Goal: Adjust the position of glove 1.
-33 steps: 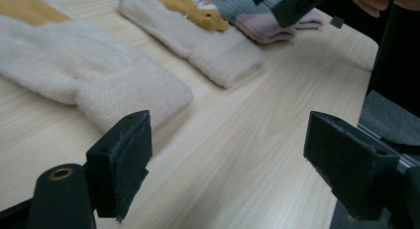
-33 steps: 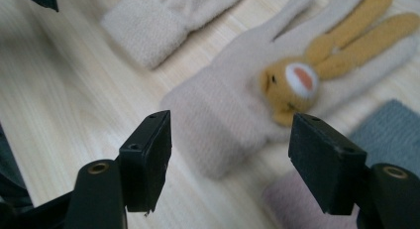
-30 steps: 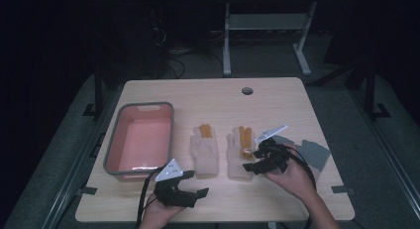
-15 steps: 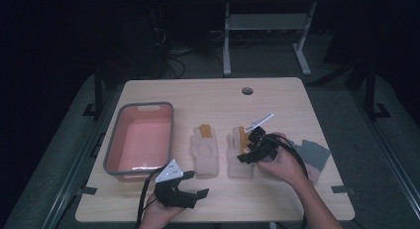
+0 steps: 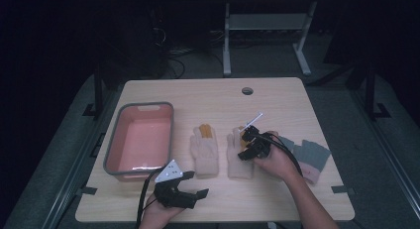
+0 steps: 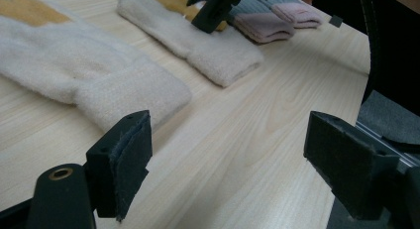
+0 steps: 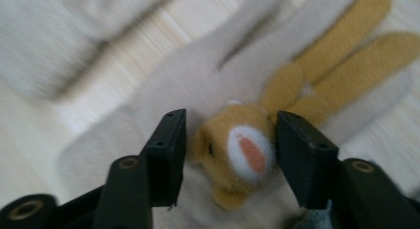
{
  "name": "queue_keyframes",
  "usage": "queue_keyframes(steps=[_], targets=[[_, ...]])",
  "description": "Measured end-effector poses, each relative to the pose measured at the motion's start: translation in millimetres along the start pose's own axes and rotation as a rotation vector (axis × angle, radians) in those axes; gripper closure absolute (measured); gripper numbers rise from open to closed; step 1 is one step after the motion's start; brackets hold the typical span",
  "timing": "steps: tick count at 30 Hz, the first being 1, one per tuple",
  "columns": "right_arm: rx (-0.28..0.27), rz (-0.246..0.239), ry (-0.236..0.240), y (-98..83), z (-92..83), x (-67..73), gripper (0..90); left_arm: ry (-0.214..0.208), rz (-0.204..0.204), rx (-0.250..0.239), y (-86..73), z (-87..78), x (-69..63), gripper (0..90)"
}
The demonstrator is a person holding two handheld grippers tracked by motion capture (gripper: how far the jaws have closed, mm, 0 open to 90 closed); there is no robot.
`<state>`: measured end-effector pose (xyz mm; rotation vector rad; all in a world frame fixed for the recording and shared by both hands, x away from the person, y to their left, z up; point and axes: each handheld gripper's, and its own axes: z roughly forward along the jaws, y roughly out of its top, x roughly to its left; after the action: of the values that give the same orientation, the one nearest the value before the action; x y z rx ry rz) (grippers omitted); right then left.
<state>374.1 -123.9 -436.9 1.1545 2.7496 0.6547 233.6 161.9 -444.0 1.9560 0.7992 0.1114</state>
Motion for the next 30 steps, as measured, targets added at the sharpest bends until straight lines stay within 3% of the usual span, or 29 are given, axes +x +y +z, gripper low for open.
queue_keyframes(steps=[7, 12, 30], targets=[[0.015, -0.001, -0.047, 1.9, 2.7, 2.9, 58.7, 0.002, 0.001, -0.001, -0.1, 0.1, -0.5, 18.8], [0.011, 0.010, -0.039, 2.4, -0.3, 4.1, 60.9, 0.005, 0.002, -0.001, -0.2, -0.4, -0.6, 18.8], [-0.090, -0.057, -0.017, 27.4, -52.8, 29.1, 62.0, 0.006, -0.014, -0.013, -1.0, -4.2, -1.3, 18.7]])
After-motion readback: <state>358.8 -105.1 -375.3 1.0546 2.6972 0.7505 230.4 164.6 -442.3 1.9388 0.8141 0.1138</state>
